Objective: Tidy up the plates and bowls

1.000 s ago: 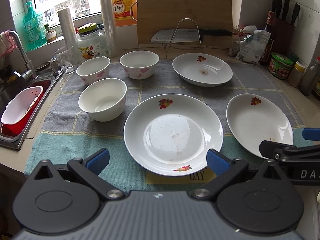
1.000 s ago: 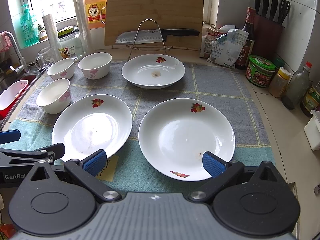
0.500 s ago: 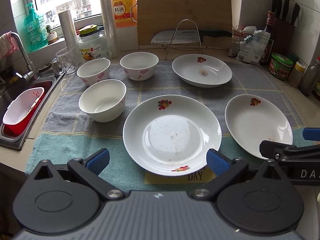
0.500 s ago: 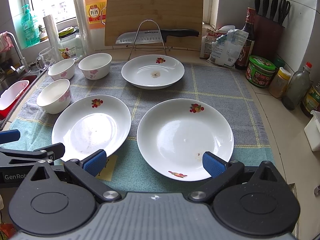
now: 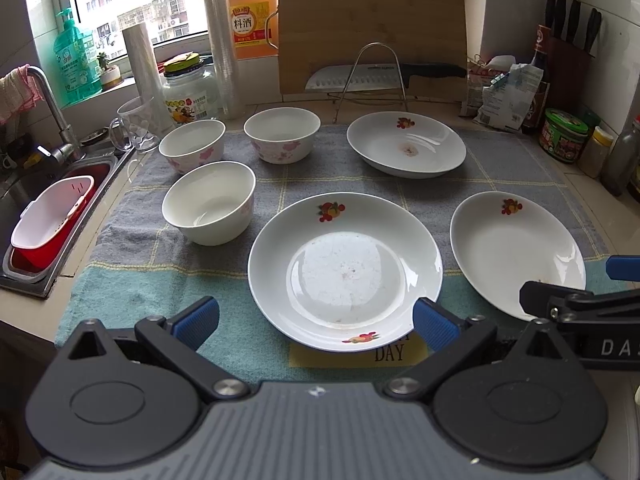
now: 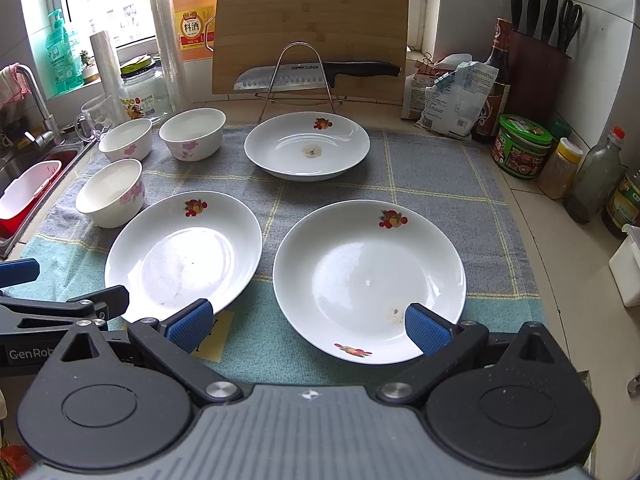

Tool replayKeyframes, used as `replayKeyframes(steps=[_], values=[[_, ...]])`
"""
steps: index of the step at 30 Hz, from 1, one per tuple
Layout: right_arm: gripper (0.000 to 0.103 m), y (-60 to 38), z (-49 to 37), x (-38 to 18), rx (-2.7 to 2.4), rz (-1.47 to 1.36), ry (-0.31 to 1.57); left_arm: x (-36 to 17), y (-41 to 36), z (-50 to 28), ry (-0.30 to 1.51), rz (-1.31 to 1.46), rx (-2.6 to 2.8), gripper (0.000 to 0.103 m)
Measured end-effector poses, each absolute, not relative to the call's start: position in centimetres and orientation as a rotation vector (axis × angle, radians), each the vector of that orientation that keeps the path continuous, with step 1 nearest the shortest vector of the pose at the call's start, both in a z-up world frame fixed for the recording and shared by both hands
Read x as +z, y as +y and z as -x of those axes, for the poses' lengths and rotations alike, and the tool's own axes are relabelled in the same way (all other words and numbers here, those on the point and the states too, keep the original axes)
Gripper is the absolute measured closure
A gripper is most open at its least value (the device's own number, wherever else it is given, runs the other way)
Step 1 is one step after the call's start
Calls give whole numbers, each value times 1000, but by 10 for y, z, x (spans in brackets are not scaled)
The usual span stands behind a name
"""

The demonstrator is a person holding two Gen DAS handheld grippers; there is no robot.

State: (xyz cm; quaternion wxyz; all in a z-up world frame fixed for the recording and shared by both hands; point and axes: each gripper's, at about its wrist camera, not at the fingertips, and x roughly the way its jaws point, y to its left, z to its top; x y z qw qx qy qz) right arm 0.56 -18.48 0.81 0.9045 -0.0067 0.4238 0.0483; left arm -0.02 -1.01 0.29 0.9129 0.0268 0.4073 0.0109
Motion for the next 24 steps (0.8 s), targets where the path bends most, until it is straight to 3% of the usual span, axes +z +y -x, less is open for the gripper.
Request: replayKeyframes(steps=[24], values=[[0, -186, -5, 10, 113, 25, 862, 6, -11, 2, 833, -52, 31, 1]])
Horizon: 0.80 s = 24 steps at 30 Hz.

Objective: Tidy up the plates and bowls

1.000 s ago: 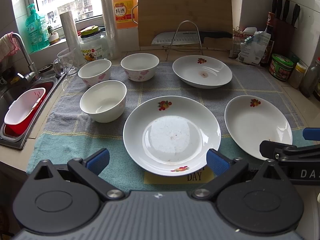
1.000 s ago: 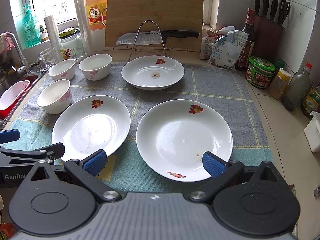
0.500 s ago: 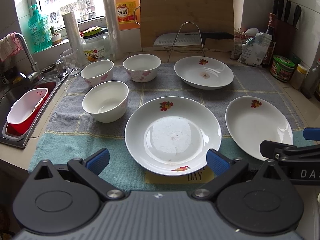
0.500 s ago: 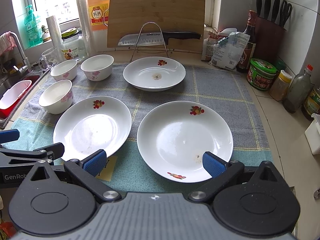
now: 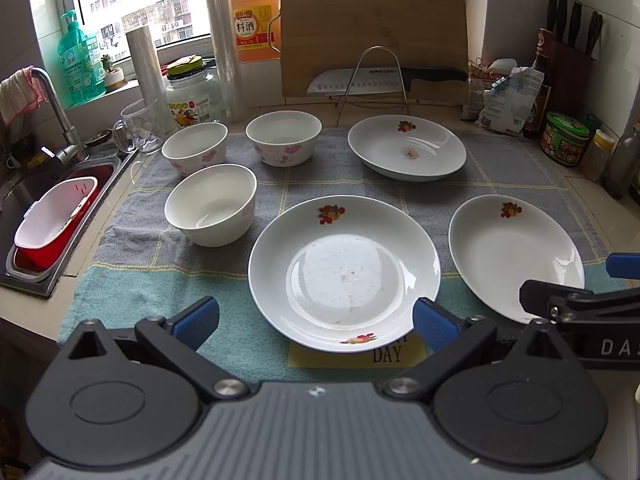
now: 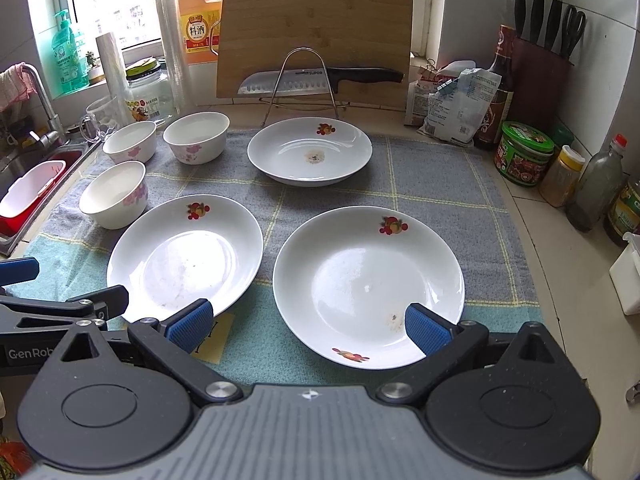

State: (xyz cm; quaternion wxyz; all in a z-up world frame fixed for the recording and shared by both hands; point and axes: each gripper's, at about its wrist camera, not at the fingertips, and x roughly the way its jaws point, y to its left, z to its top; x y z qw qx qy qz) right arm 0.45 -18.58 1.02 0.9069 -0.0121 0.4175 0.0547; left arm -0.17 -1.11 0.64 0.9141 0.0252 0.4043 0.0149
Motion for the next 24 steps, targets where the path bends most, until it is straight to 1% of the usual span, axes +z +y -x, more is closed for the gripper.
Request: replayKeyframes(steps=[16, 24], values=[[0, -197, -1, 12, 154, 36, 822, 8, -25, 4, 824, -60, 16, 1], [0, -213, 4, 12, 219, 37, 757, 8, -38, 4, 819, -76, 12, 1]])
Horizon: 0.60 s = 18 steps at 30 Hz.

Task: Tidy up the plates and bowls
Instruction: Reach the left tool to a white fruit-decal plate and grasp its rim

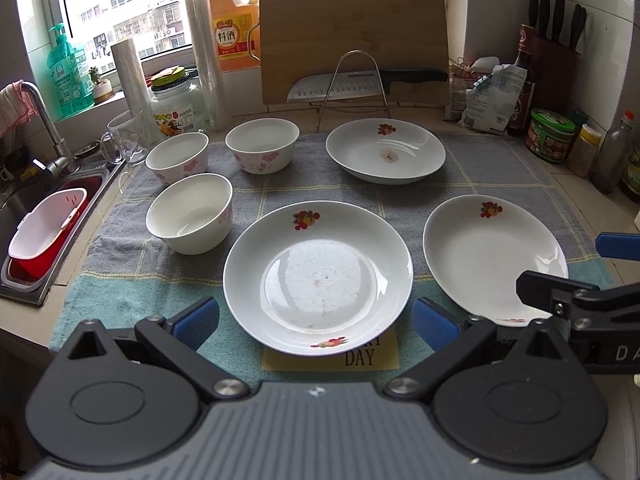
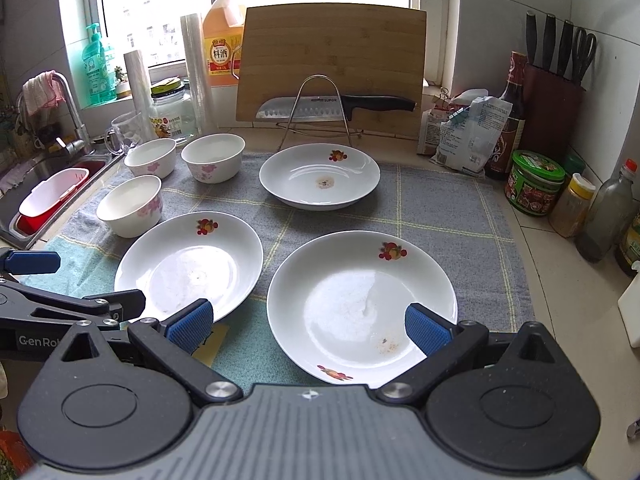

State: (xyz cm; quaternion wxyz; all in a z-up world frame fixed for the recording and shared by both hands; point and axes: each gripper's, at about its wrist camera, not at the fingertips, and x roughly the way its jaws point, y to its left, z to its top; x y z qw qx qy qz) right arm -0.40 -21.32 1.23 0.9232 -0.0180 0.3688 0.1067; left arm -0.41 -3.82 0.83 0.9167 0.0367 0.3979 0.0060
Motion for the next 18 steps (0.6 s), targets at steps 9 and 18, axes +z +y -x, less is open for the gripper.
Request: replayKeyframes(steps=[9, 18], values=[[0, -238, 10, 0, 280, 63, 724, 6, -49, 7, 795, -86, 4, 1], [0, -262, 13, -32, 300, 88, 755, 1, -59, 0, 795, -118, -34, 1]])
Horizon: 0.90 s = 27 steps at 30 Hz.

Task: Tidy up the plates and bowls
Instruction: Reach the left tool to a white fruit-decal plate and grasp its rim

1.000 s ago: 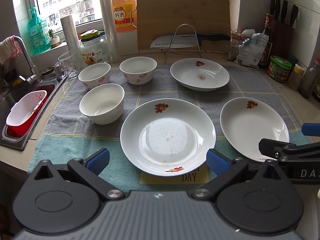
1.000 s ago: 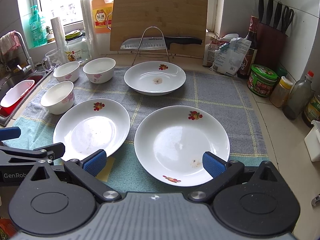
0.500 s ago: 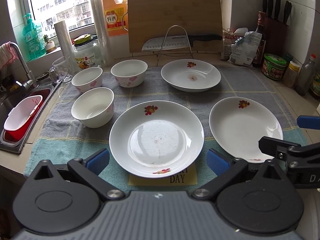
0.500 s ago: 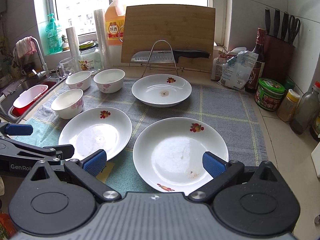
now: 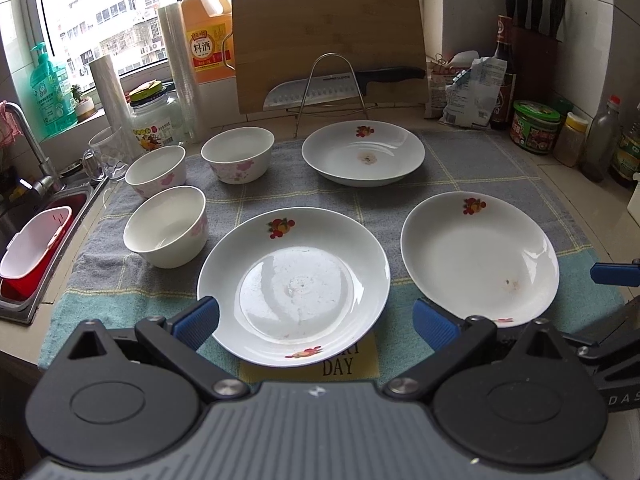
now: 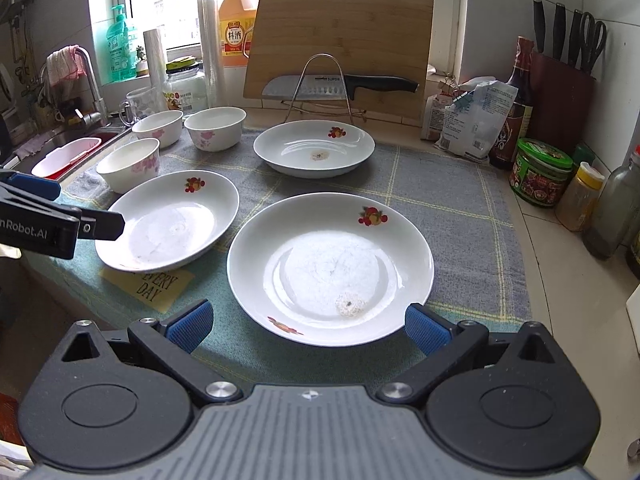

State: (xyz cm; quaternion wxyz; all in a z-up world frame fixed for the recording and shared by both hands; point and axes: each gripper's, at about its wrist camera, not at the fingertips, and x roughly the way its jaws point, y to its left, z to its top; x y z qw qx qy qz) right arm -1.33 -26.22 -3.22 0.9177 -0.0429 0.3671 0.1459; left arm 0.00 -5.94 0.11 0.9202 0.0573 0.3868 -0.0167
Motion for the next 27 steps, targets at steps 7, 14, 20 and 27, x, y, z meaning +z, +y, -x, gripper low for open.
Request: replayKeyframes(steps=[7, 14, 20, 27], values=[[0, -272, 8, -60, 288, 78, 801, -7, -72, -14, 810, -144, -99, 1], [0, -274, -7, -83, 293, 83, 828, -15, -81, -39, 836, -133, -187, 1], [0, -272, -19, -97, 291, 119, 845, -21, -89, -68, 867, -139, -238, 1], [0, -266, -30, -103, 308, 152, 848, -30, -102, -100, 899, -162, -316, 1]])
